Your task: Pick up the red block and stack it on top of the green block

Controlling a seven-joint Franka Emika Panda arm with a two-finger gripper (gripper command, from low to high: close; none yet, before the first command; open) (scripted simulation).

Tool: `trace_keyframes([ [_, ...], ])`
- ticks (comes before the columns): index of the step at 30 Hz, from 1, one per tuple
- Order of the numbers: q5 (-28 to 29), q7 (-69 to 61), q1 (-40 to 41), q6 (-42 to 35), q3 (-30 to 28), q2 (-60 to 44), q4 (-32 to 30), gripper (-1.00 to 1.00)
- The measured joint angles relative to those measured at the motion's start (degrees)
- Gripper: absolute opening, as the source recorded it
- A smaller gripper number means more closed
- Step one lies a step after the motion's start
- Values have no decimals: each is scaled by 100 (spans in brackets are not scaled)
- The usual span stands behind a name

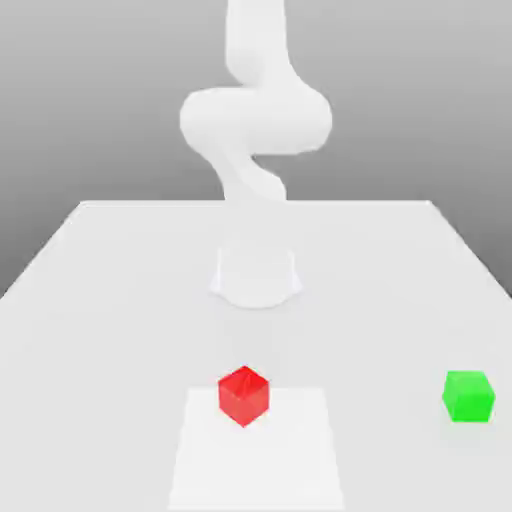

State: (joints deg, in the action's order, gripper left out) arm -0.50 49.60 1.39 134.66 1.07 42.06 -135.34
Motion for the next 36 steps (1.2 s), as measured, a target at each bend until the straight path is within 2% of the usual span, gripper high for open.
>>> trace_keyframes([
  [12, -189, 2272, 702, 1644, 604, -2230, -2001, 0],
  [17, -162, 3443, 930, 2532, 766, -3469, -2893, 0],
  [21, 265, 4003, 931, 3376, 610, -4530, -2965, 0],
  [24, 595, 4255, 657, 3914, 265, -5166, -2886, 0],
  [25, 642, 4290, 587, 4026, 184, -5297, -2869, -100],
  [31, 676, 4316, 561, 4095, 151, -5363, -2860, -100],
  [36, 244, 4010, 674, 3431, 384, -4588, -2972, -100],
])
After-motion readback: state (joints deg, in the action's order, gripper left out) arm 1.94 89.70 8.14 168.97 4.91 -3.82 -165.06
